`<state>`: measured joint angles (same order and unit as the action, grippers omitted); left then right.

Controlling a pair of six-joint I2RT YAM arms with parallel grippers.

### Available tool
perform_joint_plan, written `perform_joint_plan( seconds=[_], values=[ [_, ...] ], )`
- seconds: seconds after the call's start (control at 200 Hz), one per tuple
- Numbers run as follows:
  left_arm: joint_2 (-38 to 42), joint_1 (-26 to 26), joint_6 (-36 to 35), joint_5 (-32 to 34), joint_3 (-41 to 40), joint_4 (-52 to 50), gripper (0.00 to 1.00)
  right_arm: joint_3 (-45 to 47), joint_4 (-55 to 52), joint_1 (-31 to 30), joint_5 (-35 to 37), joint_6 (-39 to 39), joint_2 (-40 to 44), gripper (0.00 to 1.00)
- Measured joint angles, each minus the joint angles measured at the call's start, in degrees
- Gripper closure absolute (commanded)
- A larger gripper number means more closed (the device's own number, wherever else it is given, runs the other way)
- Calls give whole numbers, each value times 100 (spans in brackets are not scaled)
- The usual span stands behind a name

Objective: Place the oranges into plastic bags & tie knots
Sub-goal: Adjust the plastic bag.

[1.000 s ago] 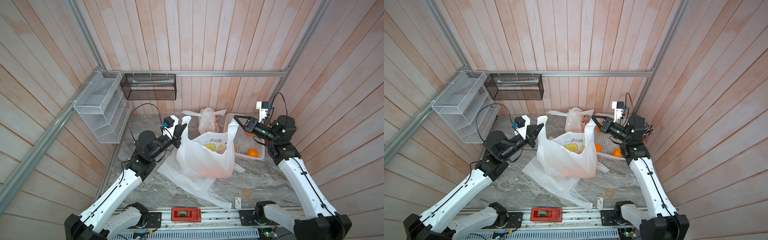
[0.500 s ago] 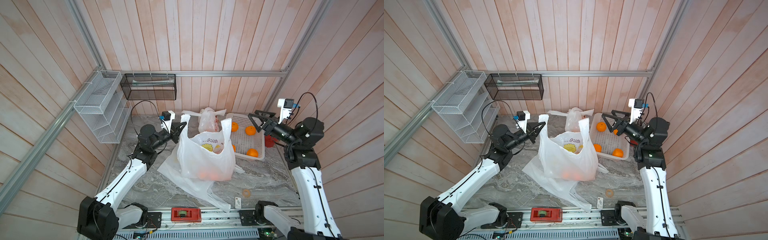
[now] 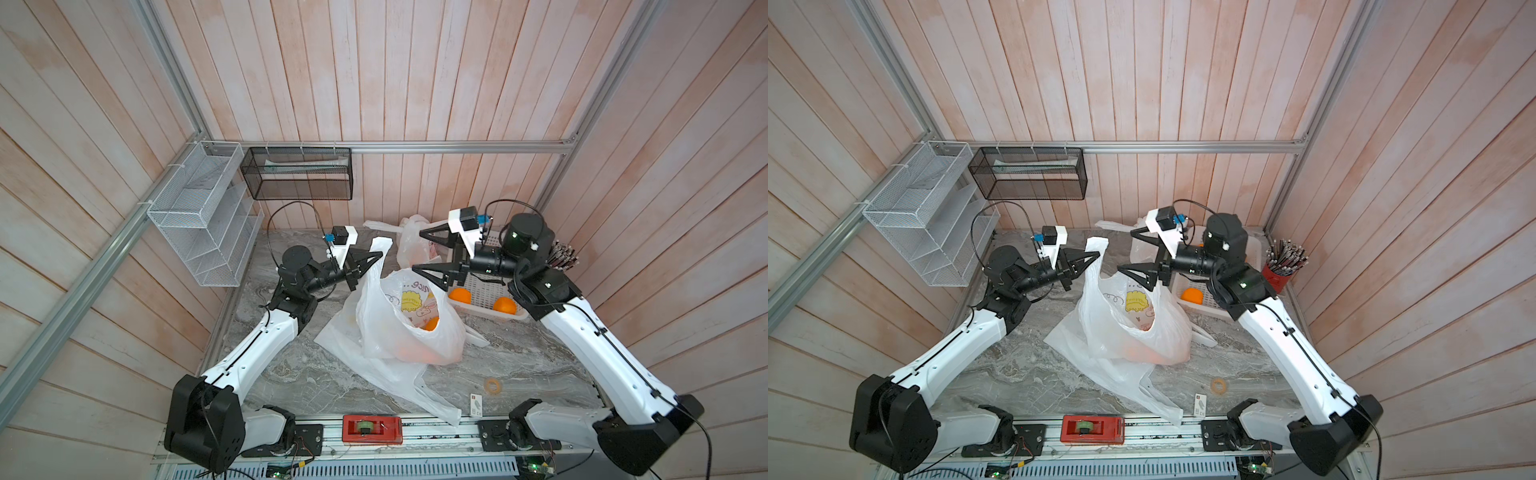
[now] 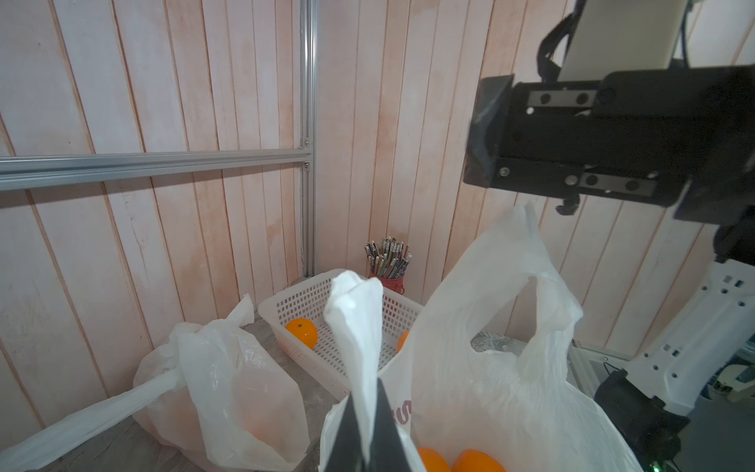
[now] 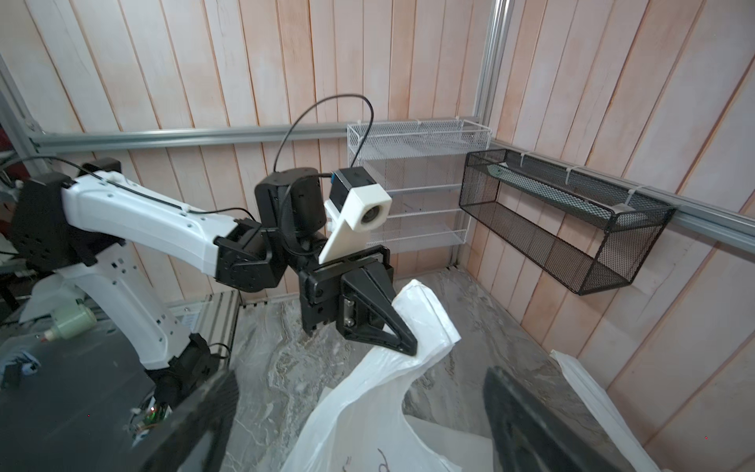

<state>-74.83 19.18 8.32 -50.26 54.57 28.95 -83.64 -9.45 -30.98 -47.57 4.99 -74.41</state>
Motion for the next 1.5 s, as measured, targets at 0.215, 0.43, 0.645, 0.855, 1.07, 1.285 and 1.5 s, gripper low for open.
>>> perform_joint_plan(
  seconds=[0.215,0.43,0.645,0.855,1.07,1.285,1.5],
  values=[
    [-190,0,-144,-511,39,352,100,-1062,-616,-22,243,927,-1099,3],
    [-317,0,-332,-850,114,389,100,-2026,-1333,-22,116,1438,-2035,32],
    [-367,0,-420,-911,223,389,100,-2164,-1825,-22,-249,1482,-2291,58],
    [-487,0,-422,-898,234,389,100,-2155,-1967,-22,-645,1429,-2291,49],
    [-544,0,-422,-815,258,387,100,-1827,-1910,-22,-901,1373,-2120,44],
    [-566,0,-420,-798,306,389,100,-1808,-1882,-22,-949,1274,-2092,72],
    [-608,0,-415,-782,328,393,81,-1808,-1912,-15,-953,1198,-2092,100]
  ],
)
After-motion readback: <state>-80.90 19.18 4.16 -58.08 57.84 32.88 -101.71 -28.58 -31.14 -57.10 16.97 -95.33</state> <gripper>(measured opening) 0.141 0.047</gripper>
